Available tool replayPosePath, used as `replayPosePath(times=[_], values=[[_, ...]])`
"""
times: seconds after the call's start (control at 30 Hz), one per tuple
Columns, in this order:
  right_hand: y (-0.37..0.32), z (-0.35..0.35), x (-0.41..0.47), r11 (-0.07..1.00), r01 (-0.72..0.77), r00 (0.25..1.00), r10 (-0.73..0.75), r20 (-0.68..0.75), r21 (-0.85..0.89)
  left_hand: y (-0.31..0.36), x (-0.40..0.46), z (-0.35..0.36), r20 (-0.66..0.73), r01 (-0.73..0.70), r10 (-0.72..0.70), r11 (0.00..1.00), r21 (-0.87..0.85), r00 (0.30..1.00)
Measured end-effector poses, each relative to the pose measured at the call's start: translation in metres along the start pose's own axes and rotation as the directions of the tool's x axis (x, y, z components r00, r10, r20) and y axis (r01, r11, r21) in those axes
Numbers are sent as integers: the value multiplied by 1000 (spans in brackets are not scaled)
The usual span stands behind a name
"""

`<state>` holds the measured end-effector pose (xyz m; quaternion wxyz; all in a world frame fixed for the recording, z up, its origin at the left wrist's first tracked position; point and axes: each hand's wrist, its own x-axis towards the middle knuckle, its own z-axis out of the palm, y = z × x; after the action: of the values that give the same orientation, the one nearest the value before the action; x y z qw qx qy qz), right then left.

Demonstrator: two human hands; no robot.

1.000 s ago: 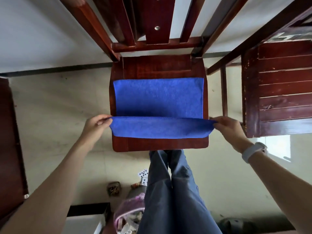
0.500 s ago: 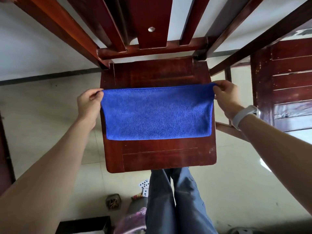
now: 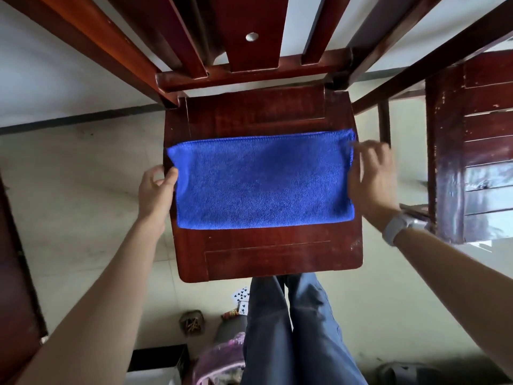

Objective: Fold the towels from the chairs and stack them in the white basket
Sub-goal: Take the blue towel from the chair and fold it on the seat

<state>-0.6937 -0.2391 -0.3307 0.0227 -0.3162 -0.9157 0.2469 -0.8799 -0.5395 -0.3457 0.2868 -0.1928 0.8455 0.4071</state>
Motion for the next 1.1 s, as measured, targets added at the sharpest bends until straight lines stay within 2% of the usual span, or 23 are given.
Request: replayPosePath(times=[0.07, 0.13, 0.23, 0.37, 0.47, 0.53, 0.6, 0.67, 0.73, 0.77, 0.83, 0.9, 1.0, 1.1], values=[[-4, 7, -32, 975, 206, 976, -198, 89, -87, -14, -19, -2, 33, -22, 21, 999, 43, 999], [-6, 19, -57, 943, 307, 943, -283, 175, -128, -27, -34, -4, 41, -23, 19, 994, 107, 999], [-6, 33, -76, 927, 300, 934, -239, 265, -223, -41, -45, -8, 38, 21, -26, 992, 123, 999], [6, 36, -81, 904, 235, 915, -82, 395, -356, -48, -43, -10, -19, -114, 131, 918, 380, 991], [15, 35, -78, 859, 302, 872, -74, 484, -413, -53, -39, -9, -29, -199, 249, 834, 516, 968], [14, 32, -77, 863, 310, 864, -81, 496, -399, -56, -38, -8, -45, -182, 258, 786, 591, 965], [10, 27, -75, 932, 211, 897, -65, 438, -294, -55, -43, -6, -106, -138, 259, 769, 624, 960], [5, 22, -70, 988, 38, 961, 5, 278, -149, -48, -53, -1, -165, -169, 347, 752, 637, 923], [2, 17, -62, 988, -156, 986, 157, 61, -10, -39, -64, 11, -101, -308, 508, 655, 690, 856], [0, 16, -56, 956, -285, 959, 285, 8, 76, -35, -69, 20, -19, -383, 563, 586, 714, 826], [-2, 16, -43, 830, -533, 846, 529, 75, 163, -31, -79, 43, 170, -483, 570, 459, 746, 804], [-5, 17, -32, 741, -663, 746, 643, 173, 108, -32, -86, 62, 273, -482, 466, 422, 768, 842], [-9, 17, -19, 681, -730, 675, 707, 210, 56, -39, -87, 76, 251, -360, 278, 478, 801, 927], [-10, 16, -11, 669, -743, 647, 708, 285, 25, -42, -85, 77, 241, -340, 256, 484, 806, 936]])
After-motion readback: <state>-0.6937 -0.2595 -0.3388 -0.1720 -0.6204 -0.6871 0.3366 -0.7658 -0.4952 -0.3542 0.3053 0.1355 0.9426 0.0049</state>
